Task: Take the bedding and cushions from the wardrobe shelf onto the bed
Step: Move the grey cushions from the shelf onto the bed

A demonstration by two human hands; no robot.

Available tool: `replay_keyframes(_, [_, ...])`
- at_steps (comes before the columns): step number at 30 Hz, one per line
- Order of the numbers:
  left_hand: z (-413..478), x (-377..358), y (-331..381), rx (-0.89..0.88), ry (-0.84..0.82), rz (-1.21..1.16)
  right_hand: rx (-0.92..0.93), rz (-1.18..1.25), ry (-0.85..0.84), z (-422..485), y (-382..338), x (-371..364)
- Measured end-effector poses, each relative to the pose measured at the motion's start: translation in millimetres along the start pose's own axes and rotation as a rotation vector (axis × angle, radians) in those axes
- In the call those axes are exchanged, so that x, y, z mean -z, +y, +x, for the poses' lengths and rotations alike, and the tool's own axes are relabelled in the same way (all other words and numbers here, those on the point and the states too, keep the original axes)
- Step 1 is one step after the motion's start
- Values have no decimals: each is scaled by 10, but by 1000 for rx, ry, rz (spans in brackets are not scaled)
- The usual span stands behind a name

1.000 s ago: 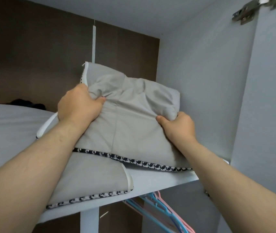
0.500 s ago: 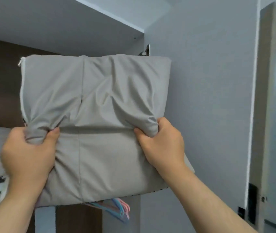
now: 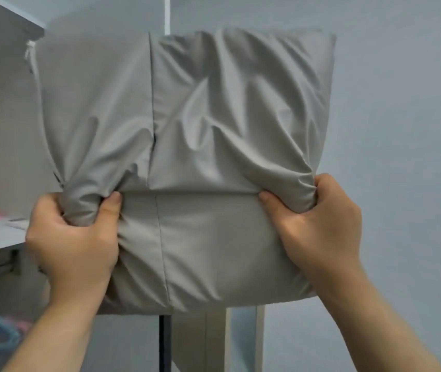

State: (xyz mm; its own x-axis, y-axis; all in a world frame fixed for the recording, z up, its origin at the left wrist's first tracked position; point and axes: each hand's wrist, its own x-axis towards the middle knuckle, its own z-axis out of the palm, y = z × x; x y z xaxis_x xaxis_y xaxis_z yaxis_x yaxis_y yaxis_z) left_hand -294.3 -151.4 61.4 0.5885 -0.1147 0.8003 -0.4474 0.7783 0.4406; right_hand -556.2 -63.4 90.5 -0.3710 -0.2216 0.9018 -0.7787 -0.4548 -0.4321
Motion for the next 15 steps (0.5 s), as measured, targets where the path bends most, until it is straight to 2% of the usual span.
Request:
replay_keyframes(6, [-951,-848,855,173,-305,-245,-158,-298,154,-23,581,1277])
replay_keyframes(15, [-2580,-1767,1550,319,-823,-552,-462,-765,365,-590,1163,2695])
